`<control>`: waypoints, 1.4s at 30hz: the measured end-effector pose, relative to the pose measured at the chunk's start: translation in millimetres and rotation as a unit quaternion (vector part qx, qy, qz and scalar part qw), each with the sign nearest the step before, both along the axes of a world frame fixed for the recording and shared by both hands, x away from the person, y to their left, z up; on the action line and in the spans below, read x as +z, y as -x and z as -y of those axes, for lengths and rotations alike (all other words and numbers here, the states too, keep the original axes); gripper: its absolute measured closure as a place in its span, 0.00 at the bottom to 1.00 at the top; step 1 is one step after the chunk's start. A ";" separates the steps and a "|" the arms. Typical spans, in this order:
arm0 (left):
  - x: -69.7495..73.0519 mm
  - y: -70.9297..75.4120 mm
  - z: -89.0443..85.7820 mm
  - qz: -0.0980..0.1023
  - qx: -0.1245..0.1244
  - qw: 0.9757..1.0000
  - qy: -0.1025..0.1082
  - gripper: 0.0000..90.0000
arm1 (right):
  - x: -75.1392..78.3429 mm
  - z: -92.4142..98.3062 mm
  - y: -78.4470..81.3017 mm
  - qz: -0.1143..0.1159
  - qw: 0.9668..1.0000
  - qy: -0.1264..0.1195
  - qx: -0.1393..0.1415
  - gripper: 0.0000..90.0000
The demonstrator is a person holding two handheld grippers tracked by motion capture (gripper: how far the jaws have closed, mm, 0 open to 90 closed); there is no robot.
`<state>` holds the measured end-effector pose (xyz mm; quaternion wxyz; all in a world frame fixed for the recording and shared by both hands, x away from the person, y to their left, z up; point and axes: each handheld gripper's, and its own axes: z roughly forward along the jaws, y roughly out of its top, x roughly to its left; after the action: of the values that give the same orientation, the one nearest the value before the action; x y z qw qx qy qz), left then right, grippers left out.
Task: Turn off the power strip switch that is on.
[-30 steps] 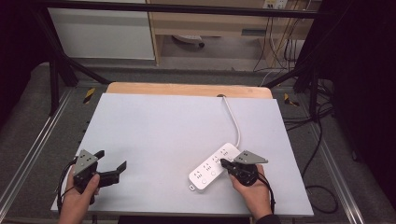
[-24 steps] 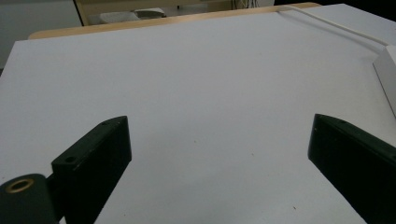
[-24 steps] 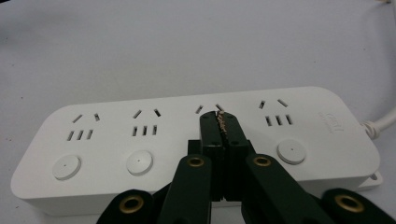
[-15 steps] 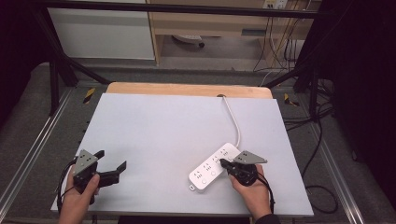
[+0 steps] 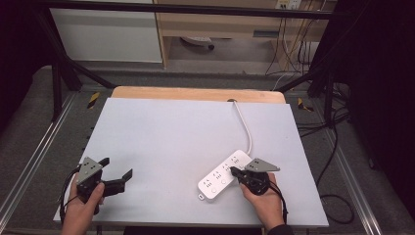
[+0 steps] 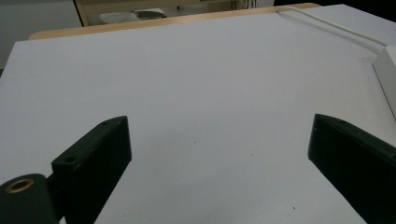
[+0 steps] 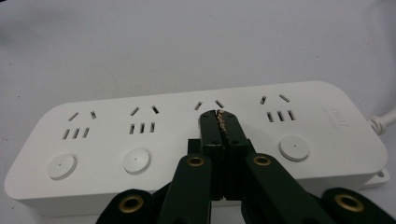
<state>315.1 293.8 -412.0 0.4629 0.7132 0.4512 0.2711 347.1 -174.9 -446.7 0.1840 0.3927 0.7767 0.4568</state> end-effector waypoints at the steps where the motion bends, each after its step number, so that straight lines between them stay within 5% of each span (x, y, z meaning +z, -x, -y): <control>1: 0.0 0.0 -0.1 0.000 0.000 1.000 -0.001 0.07 | -0.4 0.0 -0.2 0.000 1.000 0.001 0.000 1.00; 42: -0.7 -0.2 0.9 -0.003 0.000 1.000 -0.005 0.07 | 0.6 -0.8 -0.2 -0.002 1.000 0.010 0.002 1.00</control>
<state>315.3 292.9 -412.7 0.4580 0.7166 0.4511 0.2707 347.3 -174.0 -446.1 0.1857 0.3899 0.7824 0.4487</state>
